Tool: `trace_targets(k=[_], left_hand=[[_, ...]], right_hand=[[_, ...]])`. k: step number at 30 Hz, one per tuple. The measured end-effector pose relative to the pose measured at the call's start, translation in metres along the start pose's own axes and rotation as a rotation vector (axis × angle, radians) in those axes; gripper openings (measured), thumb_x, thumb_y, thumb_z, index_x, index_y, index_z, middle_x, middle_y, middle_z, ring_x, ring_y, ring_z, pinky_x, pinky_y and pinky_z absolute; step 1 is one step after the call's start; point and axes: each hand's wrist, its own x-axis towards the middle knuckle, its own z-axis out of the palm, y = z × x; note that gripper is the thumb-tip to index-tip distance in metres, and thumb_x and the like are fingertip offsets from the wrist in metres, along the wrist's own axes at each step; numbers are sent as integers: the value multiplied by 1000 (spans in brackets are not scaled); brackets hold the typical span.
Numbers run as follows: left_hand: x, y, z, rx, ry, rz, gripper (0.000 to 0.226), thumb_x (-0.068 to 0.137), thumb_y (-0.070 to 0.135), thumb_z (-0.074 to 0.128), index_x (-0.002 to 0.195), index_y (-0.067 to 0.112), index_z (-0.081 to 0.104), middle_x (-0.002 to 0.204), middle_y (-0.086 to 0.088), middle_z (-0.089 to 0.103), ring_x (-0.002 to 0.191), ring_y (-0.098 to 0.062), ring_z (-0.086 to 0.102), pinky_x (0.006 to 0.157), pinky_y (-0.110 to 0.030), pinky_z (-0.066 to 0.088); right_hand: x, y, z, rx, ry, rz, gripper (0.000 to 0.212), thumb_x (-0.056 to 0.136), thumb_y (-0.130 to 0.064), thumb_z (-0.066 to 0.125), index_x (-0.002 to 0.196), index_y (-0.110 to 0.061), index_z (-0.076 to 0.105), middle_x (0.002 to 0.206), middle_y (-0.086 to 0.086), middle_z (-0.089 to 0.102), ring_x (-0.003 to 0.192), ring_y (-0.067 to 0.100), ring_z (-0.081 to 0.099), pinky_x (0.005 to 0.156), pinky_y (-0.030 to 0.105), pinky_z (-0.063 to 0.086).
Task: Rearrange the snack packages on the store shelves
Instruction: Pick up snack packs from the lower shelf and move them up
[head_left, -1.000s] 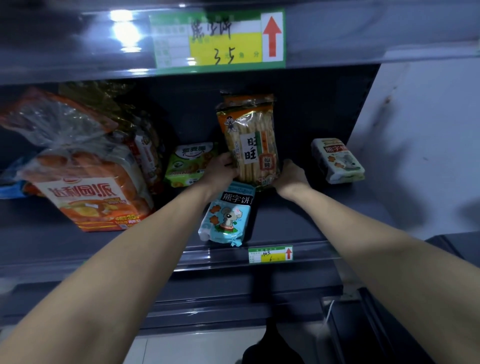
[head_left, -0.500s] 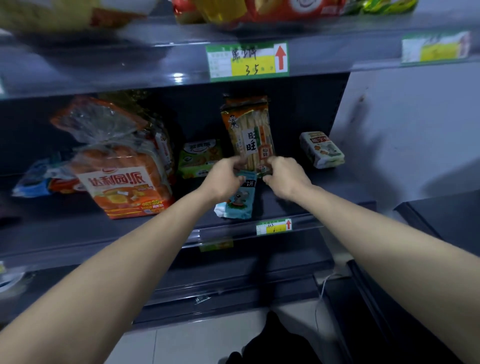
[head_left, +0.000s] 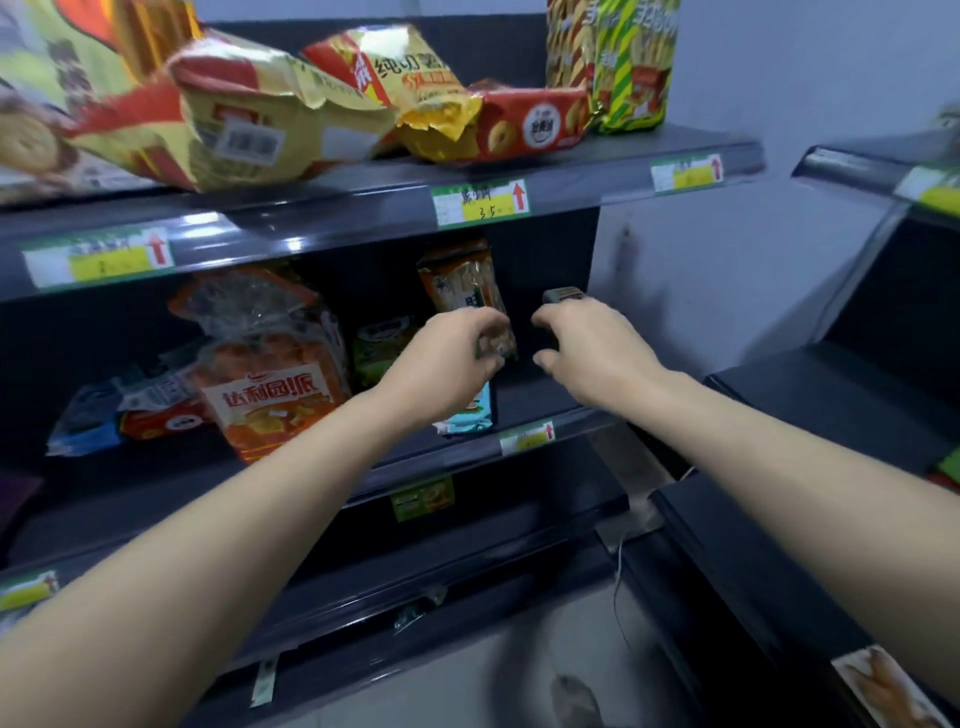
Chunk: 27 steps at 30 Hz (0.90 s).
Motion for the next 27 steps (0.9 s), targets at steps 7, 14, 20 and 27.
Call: trace_targets(k=[7,14,20,27], left_hand=[[13,45,-61,214,128,179,42,89,14,55,131,17,52,131,-2,57,120,-24,52,99,-35,42],[68,87,-122,225,317,212,36,91,14,55,127,17,55,126,-4,60,115,-22,54,95,-34,43],[146,86,-136,234,294,76,33,90,8,53,123,13,58,123,-7,61,111,-24,57,97,-39,48],[222,74,-130,171,221,-133,28,91,13,57,118,9,63,119,-7,64,104,-23,60,88,-32,50]], right_hand=[[6,3,-77,-207,142,-16,28,90,-17,53,115,-9,60,114,12,62,110,34,52,88,39,43],[67,27,-149,-185,360,-1,23,87,-10,55,107,-4,65,107,18,65,103,36,57,84,39,49],[149,62,-167,-156,344,8,23,84,-11,58,104,-5,67,107,20,66,101,38,60,85,42,52],[224,91,-160,-17,139,-59,28,89,-20,62,111,-4,66,113,14,66,103,30,60,85,35,52]])
